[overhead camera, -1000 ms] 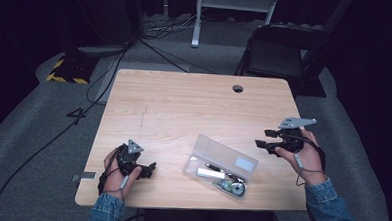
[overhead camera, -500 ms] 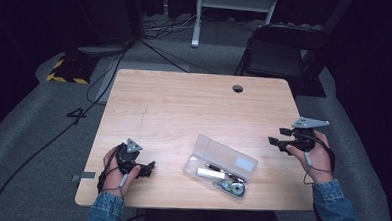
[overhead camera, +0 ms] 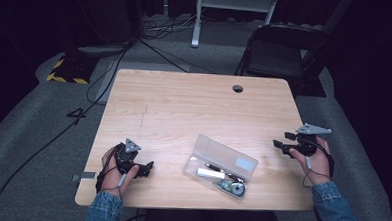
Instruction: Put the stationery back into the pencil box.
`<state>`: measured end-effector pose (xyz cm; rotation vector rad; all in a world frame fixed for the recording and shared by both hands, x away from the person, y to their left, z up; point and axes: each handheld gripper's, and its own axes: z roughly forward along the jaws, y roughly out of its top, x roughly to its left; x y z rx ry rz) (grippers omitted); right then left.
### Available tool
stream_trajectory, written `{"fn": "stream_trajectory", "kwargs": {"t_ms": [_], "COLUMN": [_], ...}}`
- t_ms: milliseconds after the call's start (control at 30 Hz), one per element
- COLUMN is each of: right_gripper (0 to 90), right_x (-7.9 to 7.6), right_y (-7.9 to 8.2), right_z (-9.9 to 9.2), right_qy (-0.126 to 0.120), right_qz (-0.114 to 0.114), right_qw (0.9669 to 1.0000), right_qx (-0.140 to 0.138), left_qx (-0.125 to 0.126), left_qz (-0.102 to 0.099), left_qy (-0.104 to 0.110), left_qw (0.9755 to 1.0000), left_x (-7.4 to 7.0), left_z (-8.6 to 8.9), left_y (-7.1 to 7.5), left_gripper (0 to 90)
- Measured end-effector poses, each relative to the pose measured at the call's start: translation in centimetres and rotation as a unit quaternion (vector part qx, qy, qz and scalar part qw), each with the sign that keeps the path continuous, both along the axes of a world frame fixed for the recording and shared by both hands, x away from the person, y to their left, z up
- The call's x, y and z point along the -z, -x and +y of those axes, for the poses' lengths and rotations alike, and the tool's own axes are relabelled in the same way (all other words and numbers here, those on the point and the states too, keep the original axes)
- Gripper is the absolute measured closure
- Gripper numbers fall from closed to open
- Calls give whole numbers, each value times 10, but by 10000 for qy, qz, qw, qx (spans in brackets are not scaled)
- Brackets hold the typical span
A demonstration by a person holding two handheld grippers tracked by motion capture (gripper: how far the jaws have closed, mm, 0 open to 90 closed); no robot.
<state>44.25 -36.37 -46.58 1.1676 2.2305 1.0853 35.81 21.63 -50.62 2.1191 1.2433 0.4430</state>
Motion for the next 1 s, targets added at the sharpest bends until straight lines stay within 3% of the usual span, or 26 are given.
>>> {"fn": "stream_trajectory", "kwargs": {"t_ms": [200,567,733,1000], "right_gripper": [331,289,133,23], "right_x": [18,33,38,39], "right_y": [-5,-10,-13,-17], "right_z": [-3,4,7,12], "right_qy": [-51,125,258,355], "right_qz": [57,301,300,393], "right_qw": [9997,9994,9992,9986], "right_qx": [220,144,106,47], "left_qx": [-25,28,0,-11], "left_qz": [2,2,11,11], "left_qy": [4,2,-11,-41], "left_qw": [10000,10000,10000,10000], "left_x": [0,0,0,0], "left_z": [4,7,8,8], "left_y": [0,1,2,2], "left_gripper": [5,4,5,5]}}
